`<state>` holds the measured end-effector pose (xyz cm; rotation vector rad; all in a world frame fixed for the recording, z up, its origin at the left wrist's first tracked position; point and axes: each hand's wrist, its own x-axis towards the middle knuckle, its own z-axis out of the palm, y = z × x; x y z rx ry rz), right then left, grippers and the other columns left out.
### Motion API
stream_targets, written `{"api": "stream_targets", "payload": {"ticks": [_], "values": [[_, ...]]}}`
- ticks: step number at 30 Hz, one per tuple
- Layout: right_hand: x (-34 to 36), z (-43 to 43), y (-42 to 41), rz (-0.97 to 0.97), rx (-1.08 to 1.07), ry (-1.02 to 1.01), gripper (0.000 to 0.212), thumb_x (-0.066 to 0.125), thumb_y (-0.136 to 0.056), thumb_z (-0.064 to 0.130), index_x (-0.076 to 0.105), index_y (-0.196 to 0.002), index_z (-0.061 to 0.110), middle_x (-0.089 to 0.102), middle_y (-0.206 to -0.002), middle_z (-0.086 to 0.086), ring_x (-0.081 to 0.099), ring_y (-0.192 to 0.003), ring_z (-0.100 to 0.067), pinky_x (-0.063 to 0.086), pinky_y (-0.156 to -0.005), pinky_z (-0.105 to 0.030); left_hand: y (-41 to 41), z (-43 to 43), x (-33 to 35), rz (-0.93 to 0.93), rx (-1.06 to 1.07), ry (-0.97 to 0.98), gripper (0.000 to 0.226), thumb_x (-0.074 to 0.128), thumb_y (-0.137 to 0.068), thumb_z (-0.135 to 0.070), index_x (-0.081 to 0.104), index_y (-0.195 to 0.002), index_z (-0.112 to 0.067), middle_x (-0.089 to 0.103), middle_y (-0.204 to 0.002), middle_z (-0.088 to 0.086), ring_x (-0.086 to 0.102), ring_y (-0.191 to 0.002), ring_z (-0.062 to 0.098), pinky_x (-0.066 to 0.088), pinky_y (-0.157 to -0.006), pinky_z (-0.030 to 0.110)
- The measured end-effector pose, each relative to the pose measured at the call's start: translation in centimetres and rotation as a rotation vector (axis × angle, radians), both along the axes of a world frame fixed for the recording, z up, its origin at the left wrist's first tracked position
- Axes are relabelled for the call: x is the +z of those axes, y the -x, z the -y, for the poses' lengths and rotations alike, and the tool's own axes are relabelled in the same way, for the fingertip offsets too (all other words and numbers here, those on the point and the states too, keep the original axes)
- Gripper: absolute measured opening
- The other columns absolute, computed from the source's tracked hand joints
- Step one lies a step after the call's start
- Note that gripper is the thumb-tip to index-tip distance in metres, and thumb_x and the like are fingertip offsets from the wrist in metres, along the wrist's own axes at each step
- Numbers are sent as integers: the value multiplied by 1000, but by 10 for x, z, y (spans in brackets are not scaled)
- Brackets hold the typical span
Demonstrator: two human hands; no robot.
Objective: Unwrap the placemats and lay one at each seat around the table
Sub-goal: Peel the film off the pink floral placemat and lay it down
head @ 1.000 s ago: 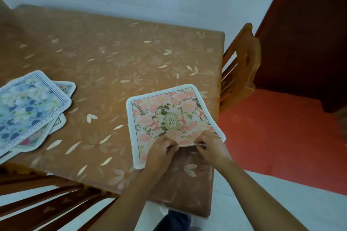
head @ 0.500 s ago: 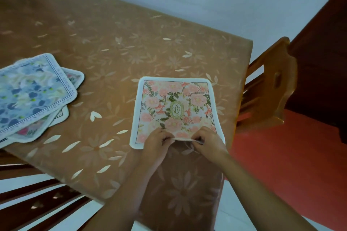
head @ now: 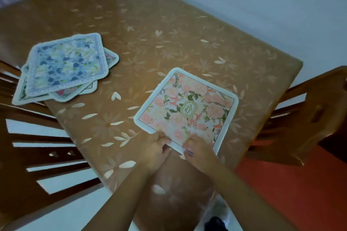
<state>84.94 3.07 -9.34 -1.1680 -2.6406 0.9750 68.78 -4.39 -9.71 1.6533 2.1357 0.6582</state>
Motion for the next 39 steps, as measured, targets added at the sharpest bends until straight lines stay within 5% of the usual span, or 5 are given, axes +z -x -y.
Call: {"api": "stream_targets", "payload": {"ticks": [4,15,19,26,39], "values": [[14,-20,-28,-33,96,17,15,55,-81,8,60,-95,5,55,-99,-12,50,-94,-23,44,-83,-38,-49,6,3,77,190,8,20,67,-80,-19,68,-100,-14,62,-104,6,51,-102,25,40,-84,30],[48,-88,-100,6,183,-133,22,66,-79,20,62,-101,15,60,-105,-3,54,-101,-18,37,-86,-22,-137,-19,12,50,284,-68,22,67,-79,-19,69,-99,-11,66,-104,8,57,-97,29,45,-83,38],[50,-108,-103,32,177,-121,24,66,-79,17,61,-102,13,60,-105,-6,54,-101,-22,44,-90,-40,-136,-35,8,41,289,-65,22,67,-80,-23,68,-99,-11,66,-105,8,56,-98,28,46,-82,41],[37,-136,-93,118,222,-79,24,62,-82,18,58,-105,14,55,-109,-4,49,-104,-18,36,-80,-23,-137,-47,-6,101,335,-14,28,63,-83,-25,63,-109,-15,59,-113,6,49,-108,26,40,-91,36],[2,-220,-97,243,703,-225,62,68,-74,39,43,-128,20,39,-135,-4,30,-127,-22,32,-101,-40,-182,-70,-20,-33,629,48,51,79,-65,-35,62,-107,-14,56,-117,11,48,-111,32,35,-96,43]]}}
